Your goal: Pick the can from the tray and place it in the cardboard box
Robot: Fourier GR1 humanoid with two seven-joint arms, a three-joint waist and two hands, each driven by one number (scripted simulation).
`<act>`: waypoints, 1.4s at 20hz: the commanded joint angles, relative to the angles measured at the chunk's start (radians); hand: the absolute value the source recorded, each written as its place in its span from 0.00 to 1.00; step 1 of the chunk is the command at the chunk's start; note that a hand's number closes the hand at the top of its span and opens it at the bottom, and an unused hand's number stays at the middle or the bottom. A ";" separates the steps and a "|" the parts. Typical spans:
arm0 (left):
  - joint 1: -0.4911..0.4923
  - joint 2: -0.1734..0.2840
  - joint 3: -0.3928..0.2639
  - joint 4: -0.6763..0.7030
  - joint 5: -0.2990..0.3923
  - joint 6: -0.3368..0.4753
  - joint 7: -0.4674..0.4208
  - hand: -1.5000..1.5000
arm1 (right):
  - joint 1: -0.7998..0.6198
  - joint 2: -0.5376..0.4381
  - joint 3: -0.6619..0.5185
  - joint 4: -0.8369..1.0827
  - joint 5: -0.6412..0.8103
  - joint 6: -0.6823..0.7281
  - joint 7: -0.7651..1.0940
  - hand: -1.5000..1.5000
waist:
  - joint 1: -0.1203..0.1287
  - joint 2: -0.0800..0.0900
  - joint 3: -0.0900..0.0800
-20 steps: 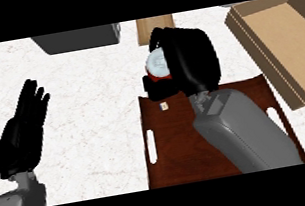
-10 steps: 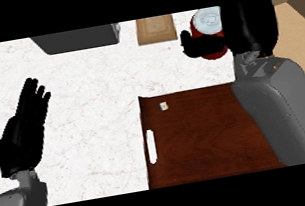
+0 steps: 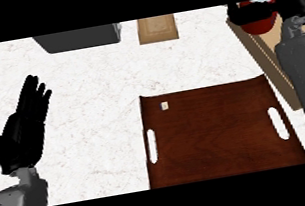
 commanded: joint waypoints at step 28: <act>0.031 -0.021 -0.011 0.028 -0.010 -0.014 -0.065 0.50 | -0.113 -0.264 -0.292 0.806 -0.118 -0.391 -0.653 0.00 | 0.021 0.012 0.004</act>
